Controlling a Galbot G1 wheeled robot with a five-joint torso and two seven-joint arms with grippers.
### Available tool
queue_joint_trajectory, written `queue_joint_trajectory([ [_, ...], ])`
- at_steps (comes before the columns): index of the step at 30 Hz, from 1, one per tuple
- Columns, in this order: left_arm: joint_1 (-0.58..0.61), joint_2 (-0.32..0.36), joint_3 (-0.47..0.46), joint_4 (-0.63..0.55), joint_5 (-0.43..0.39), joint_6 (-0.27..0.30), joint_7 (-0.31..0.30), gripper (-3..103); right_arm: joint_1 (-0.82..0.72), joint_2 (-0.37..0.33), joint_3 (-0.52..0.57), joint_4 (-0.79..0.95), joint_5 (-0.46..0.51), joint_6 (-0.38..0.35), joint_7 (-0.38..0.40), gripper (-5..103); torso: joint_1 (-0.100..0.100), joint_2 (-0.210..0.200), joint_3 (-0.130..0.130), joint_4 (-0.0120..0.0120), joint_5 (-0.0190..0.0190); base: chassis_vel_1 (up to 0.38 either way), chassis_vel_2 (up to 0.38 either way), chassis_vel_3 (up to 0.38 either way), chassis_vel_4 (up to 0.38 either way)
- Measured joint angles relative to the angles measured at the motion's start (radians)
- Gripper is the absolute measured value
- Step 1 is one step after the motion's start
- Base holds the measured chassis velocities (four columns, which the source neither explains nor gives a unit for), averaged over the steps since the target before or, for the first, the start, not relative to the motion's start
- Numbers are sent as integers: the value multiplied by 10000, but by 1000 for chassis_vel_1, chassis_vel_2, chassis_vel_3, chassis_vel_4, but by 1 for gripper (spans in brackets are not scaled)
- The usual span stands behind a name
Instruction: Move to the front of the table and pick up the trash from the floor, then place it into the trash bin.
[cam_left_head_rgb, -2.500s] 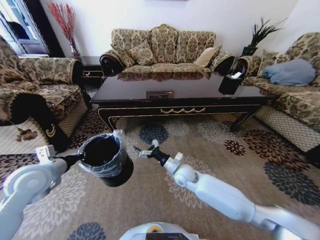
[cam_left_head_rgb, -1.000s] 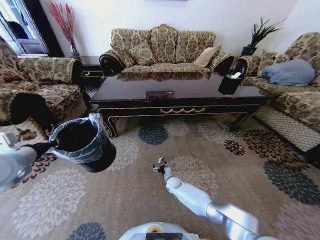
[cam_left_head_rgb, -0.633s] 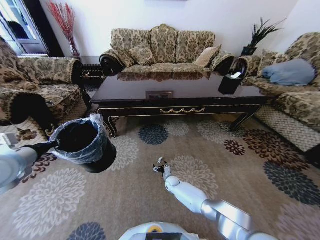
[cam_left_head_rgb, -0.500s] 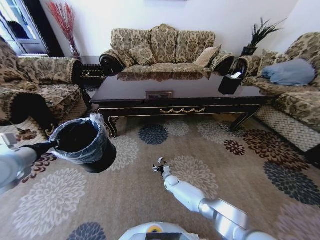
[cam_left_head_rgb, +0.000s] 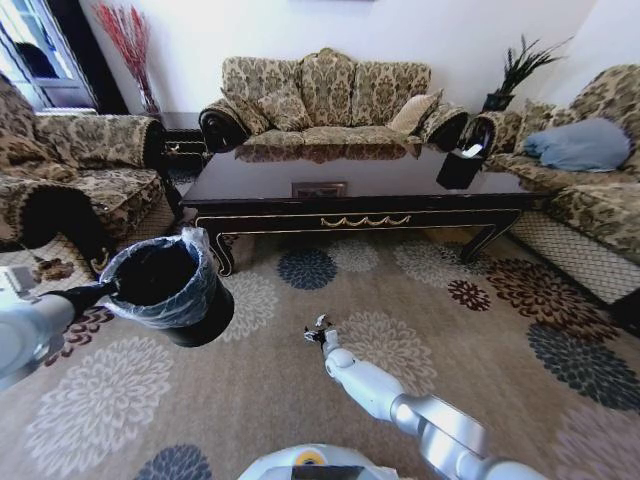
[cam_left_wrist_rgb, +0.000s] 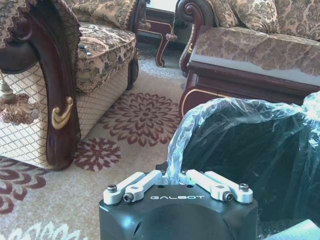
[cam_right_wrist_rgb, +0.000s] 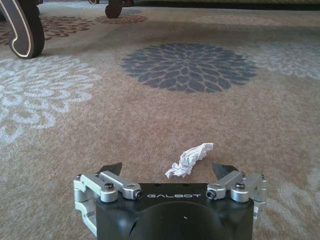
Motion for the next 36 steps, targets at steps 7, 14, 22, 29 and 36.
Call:
queue_joint_trajectory([
  [7, 18, -20, 35, -36, 18, 0, -5, 4, 11, 100, 80, -157, -138, -10, -114, 75, 0, 0, 0, 0, 0, 0, 0, 0, 0],
  [14, 61, -52, 36, -77, 35, 0, -8, 4, 12, 161, 80, -212, -273, -14, -140, 53, 0, 1, 0, 0, 0, 0, 0, 0, 0],
  [22, 47, -52, 77, -119, 23, 0, -8, 4, -40, 34, 90, -119, -453, -15, -154, 20, 0, 0, 0, 0, 0, 0, 0, 0, 0],
  [29, 20, -76, 217, -135, 107, 0, -23, 4, -129, -339, 121, 265, -564, 65, -191, 3, 0, 0, 0, -1, 1, 0, 0, 0, 0],
  [36, 29, -103, 226, -99, 134, 0, -33, 4, -275, -726, 104, 940, -665, 276, -179, 1, 0, 1, -1, 1, 2, 0, 0, 0, 0],
])
